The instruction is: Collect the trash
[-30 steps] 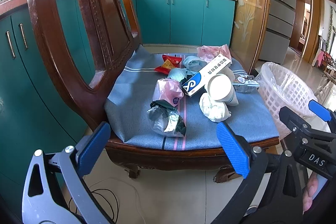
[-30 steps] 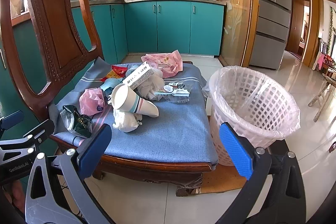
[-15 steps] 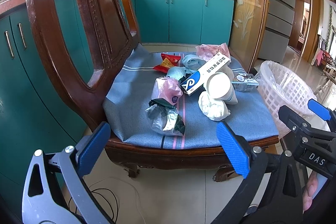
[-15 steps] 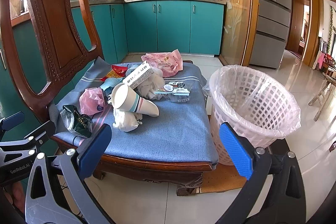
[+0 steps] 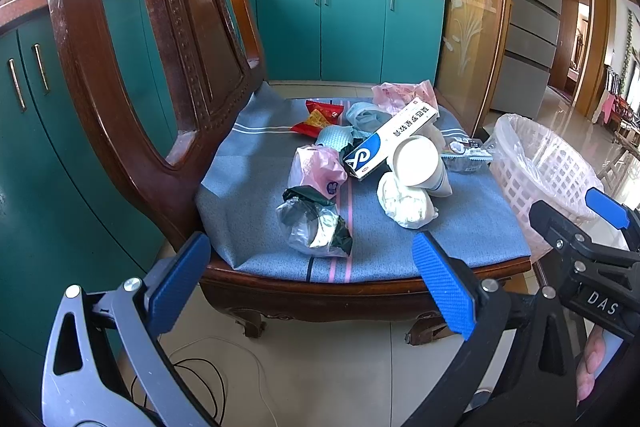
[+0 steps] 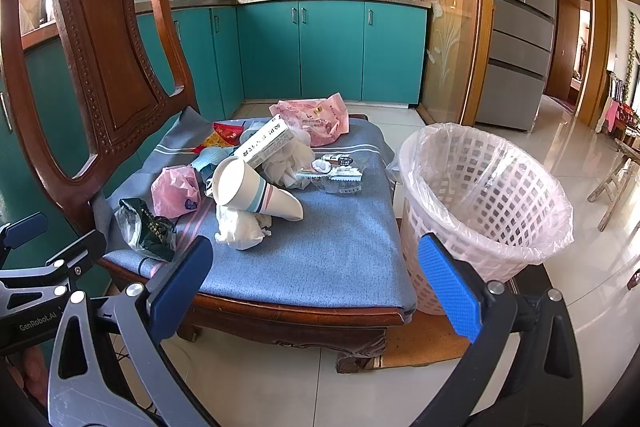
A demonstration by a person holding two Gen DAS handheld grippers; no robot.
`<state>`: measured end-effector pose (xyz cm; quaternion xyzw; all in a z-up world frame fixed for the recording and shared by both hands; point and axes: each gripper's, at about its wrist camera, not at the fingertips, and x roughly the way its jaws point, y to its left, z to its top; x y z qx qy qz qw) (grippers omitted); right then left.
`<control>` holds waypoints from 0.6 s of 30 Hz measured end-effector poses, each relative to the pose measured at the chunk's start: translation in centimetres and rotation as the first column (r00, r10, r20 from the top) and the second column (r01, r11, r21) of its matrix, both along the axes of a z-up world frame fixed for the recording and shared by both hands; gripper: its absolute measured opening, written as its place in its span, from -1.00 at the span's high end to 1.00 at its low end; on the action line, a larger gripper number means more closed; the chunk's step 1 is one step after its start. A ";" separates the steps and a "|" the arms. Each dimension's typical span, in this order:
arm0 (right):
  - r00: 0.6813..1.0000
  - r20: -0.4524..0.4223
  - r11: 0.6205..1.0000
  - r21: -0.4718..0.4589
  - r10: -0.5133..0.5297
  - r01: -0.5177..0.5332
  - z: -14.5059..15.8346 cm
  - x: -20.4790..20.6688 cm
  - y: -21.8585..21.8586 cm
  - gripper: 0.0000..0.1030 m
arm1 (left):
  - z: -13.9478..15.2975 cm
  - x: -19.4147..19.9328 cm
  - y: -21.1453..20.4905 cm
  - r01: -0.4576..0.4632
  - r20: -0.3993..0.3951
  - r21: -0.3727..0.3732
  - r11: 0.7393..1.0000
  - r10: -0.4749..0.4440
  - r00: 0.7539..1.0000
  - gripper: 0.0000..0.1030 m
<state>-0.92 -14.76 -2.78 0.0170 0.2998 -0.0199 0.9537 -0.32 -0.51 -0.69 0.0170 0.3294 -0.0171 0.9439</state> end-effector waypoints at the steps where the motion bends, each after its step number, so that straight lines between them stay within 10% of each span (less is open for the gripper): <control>1: 1.000 0.000 1.000 -0.001 0.000 0.000 0.0 0.0 0.0 -0.95 | 0.0 0.0 0.0 0.000 0.000 0.000 1.000 0.000 1.000 -0.96; 18: 1.000 0.000 1.000 0.001 0.000 0.000 -0.1 0.0 0.0 -0.95 | -0.1 -0.1 0.0 0.009 -0.007 0.001 1.000 -0.009 1.000 -0.96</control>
